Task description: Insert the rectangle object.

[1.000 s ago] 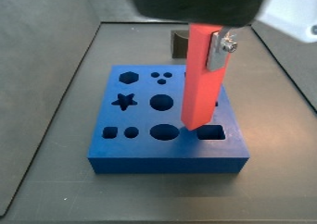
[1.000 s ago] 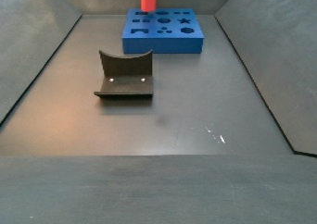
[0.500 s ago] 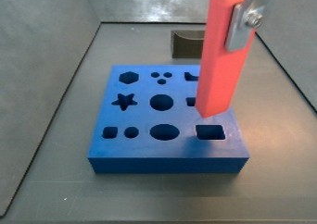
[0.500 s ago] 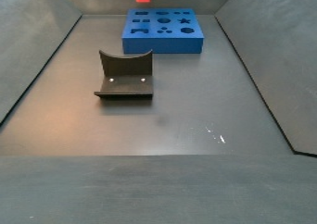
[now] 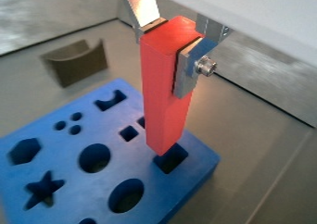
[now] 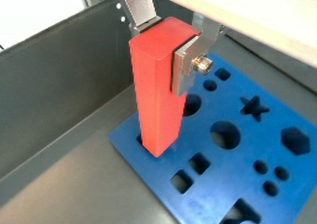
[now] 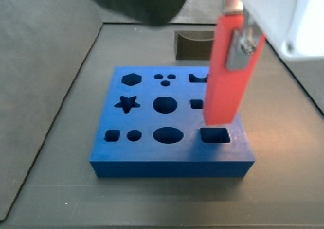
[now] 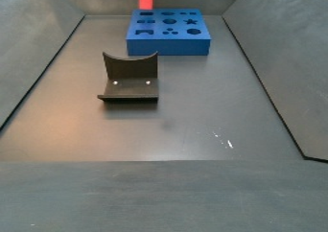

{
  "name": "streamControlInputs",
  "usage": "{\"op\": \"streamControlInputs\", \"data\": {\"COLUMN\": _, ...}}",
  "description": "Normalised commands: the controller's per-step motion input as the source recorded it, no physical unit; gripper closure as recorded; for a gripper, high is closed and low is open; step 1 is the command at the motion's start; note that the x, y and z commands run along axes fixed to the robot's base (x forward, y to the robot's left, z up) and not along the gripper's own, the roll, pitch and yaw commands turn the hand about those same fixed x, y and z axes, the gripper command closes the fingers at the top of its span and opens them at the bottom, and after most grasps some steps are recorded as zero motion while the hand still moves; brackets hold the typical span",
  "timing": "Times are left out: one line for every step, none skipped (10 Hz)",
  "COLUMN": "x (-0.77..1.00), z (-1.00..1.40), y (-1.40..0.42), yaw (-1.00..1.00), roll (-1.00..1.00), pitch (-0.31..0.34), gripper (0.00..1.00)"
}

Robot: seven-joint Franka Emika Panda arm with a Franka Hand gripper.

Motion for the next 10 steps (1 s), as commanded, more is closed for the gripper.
{"op": "streamControlInputs", "data": {"x": 0.0, "z": 0.0, "y": 0.05, "yaw": -0.03, "roll": 0.0, "pitch": 0.0, "gripper": 1.0}}
{"op": "streamControlInputs", "data": {"x": 0.0, "z": 0.0, "y": 0.0, "yaw": 0.0, "roll": -0.01, "pitch": 0.0, "gripper": 1.0}}
{"op": "streamControlInputs", "data": {"x": 0.0, "z": -0.13, "y": -0.09, "yaw": 0.0, "roll": 0.0, "pitch": 0.024, "gripper": 1.0}}
{"op": "streamControlInputs", "data": {"x": 0.0, "z": -0.35, "y": -0.14, "yaw": 0.0, "roll": -0.09, "pitch": 0.159, "gripper": 1.0}}
{"op": "streamControlInputs", "data": {"x": 0.21, "z": -0.33, "y": -0.19, "yaw": -0.28, "roll": -0.18, "pitch": 0.299, "gripper": 1.0}}
{"op": "streamControlInputs", "data": {"x": 0.32, "z": -0.28, "y": -0.14, "yaw": -0.39, "roll": -0.17, "pitch": 0.333, "gripper": 1.0}}
{"op": "streamControlInputs", "data": {"x": 0.35, "z": -0.17, "y": -0.13, "yaw": -0.38, "roll": -0.11, "pitch": 0.297, "gripper": 1.0}}
{"op": "streamControlInputs", "data": {"x": 0.17, "z": -0.08, "y": -0.05, "yaw": -0.17, "roll": 0.0, "pitch": 0.164, "gripper": 1.0}}
{"op": "streamControlInputs", "data": {"x": -0.02, "z": -0.13, "y": 0.0, "yaw": -0.2, "roll": -0.01, "pitch": 0.067, "gripper": 1.0}}
{"op": "streamControlInputs", "data": {"x": -0.35, "z": -0.17, "y": 0.02, "yaw": -0.05, "roll": -0.1, "pitch": 0.0, "gripper": 1.0}}
